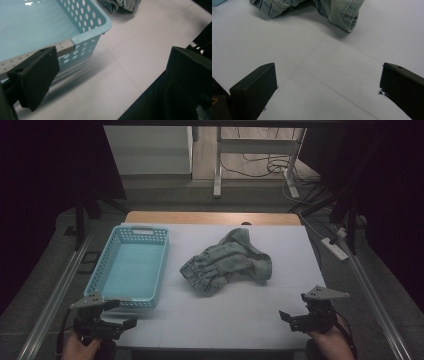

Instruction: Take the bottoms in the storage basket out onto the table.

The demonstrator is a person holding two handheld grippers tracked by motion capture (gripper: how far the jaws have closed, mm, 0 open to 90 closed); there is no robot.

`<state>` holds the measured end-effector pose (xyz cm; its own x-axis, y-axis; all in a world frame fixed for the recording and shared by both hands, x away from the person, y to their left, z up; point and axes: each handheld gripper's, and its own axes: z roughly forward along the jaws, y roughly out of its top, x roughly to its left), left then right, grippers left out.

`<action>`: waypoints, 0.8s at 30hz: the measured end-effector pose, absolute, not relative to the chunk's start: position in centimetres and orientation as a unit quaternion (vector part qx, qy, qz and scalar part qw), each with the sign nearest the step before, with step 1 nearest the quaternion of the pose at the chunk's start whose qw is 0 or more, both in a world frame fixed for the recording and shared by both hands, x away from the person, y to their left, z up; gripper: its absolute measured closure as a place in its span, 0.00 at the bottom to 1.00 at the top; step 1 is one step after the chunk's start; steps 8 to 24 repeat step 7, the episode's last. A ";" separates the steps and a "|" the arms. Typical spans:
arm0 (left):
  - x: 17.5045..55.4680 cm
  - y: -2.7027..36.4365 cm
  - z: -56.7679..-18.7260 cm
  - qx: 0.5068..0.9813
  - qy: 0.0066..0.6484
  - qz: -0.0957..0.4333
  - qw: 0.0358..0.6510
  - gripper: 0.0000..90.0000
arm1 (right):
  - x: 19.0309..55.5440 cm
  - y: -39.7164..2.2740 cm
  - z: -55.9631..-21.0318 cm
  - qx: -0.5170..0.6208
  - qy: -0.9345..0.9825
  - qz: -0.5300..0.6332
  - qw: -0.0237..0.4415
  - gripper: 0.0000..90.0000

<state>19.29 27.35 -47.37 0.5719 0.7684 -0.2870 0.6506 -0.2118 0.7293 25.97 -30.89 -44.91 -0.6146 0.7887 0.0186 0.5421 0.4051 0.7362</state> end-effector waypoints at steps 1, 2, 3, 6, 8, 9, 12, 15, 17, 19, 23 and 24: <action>19.2 27.4 -47.4 0.775 0.458 0.071 0.428 0.00 | 26.0 -30.9 -44.9 0.404 0.821 0.365 0.169 0.01; 19.1 27.4 -47.4 0.775 0.458 0.073 0.429 0.00 | 26.0 -30.9 -44.9 0.404 0.822 0.363 0.169 0.01; 19.1 27.4 -47.4 0.775 0.457 0.073 0.431 0.00 | 26.0 -30.8 -44.9 0.404 0.822 0.364 0.170 0.01; 19.1 27.6 -47.4 0.769 0.459 0.066 0.439 0.00 | 26.1 -30.8 -45.0 0.404 0.824 0.359 0.170 0.01; 19.2 27.6 -47.4 0.768 0.461 0.064 0.441 0.00 | 26.1 -30.8 -45.0 0.409 0.822 0.357 0.174 0.01; 19.2 27.6 -47.4 0.768 0.461 0.064 0.441 0.00 | 26.1 -30.8 -45.0 0.409 0.822 0.357 0.174 0.01; 19.2 27.6 -47.4 0.768 0.461 0.064 0.441 0.00 | 26.1 -30.8 -45.0 0.409 0.822 0.357 0.174 0.01; 19.2 27.6 -47.4 0.768 0.461 0.064 0.441 0.00 | 26.1 -30.8 -45.0 0.409 0.822 0.357 0.174 0.01; 19.2 27.6 -47.4 0.768 0.461 0.064 0.441 0.00 | 26.1 -30.8 -45.0 0.409 0.822 0.357 0.174 0.01; 19.2 27.6 -47.4 0.768 0.461 0.064 0.441 0.00 | 26.1 -30.8 -45.0 0.409 0.822 0.357 0.174 0.01; 19.2 27.6 -47.4 0.768 0.461 0.064 0.441 0.00 | 26.1 -30.8 -45.0 0.409 0.822 0.357 0.174 0.01; 19.2 27.6 -47.4 0.768 0.461 0.064 0.441 0.00 | 26.1 -30.8 -45.0 0.409 0.822 0.357 0.174 0.01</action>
